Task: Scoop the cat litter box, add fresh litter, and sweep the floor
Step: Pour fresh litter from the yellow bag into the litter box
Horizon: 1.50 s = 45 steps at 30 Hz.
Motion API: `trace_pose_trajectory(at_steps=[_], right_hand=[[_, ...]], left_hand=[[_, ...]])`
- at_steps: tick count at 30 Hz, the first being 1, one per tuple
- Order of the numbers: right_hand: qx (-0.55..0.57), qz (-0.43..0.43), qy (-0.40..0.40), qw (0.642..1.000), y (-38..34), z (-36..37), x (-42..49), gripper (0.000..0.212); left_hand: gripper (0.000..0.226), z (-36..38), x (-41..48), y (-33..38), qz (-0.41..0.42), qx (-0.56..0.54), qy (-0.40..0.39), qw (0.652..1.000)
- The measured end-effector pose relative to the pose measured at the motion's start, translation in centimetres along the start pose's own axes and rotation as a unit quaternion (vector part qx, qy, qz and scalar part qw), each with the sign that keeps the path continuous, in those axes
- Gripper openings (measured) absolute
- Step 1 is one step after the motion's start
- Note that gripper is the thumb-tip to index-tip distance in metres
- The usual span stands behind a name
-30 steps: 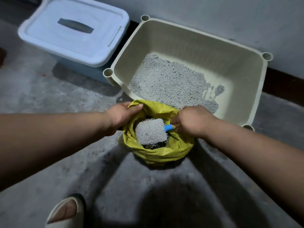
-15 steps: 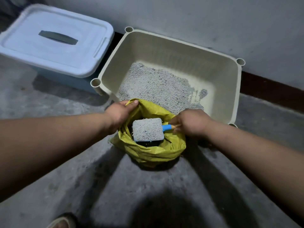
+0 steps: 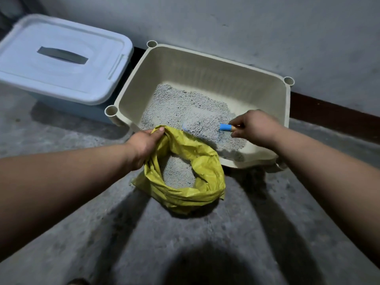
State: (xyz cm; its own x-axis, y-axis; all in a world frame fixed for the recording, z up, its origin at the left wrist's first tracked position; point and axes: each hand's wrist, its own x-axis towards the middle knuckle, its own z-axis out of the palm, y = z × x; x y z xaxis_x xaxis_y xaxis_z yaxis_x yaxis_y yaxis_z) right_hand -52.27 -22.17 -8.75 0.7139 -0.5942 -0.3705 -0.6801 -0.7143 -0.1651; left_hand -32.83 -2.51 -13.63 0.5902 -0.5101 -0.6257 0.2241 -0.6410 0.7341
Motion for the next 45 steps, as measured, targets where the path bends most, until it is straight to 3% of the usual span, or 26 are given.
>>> trace_pose_trajectory(at_steps=[3,7,13,18,23,28,32,35,39,45], right_hand=[[-0.013,0.063,0.036,0.997,-0.2,0.6,0.4,0.008],[-0.046,0.116,0.042,0.991,-1.2,1.1,0.3,0.036],[-0.069,0.094,0.092,0.989,-1.8,0.9,-0.4,0.045],[-0.041,0.019,0.202,0.978,-1.9,-0.1,-0.9,0.023],[-0.071,-0.153,0.067,0.983,-2.9,-0.2,-2.2,0.034],[-0.199,-0.257,0.036,0.945,-7.7,2.5,-3.8,0.041],[-0.235,-0.22,0.034,0.946,-10.9,4.0,-4.6,0.032],[-0.253,-0.135,-0.05,0.957,-11.4,3.7,-4.1,0.028],[-0.283,-0.088,-0.139,0.945,-11.6,3.1,-3.1,0.027],[-0.174,-0.096,-0.271,0.942,-10.9,7.4,-3.7,0.03]], left_hand=[[0.054,0.0,0.1,0.0,-0.003,-0.001,0.001,1.0],[0.047,0.3,0.0,0.1,-0.003,-0.005,0.002,1.0],[0.047,0.1,-0.1,0.2,-0.005,0.002,-0.015,1.0],[0.049,-0.4,-0.2,0.0,-0.025,0.004,-0.02,0.999],[0.035,-0.7,-0.7,-0.1,-0.054,-0.016,-0.037,0.998],[0.033,-0.7,-1.5,-0.2,-0.069,-0.001,-0.061,0.996],[0.033,-0.2,-2.1,-1.0,-0.056,-0.02,-0.087,0.994],[0.033,-0.2,-2.7,-1.3,-0.068,-0.035,-0.11,0.991],[0.029,0.5,-3.8,-1.1,-0.065,-0.048,-0.141,0.987],[0.026,2.2,-5.6,-2.4,-0.073,-0.041,-0.186,0.979]])
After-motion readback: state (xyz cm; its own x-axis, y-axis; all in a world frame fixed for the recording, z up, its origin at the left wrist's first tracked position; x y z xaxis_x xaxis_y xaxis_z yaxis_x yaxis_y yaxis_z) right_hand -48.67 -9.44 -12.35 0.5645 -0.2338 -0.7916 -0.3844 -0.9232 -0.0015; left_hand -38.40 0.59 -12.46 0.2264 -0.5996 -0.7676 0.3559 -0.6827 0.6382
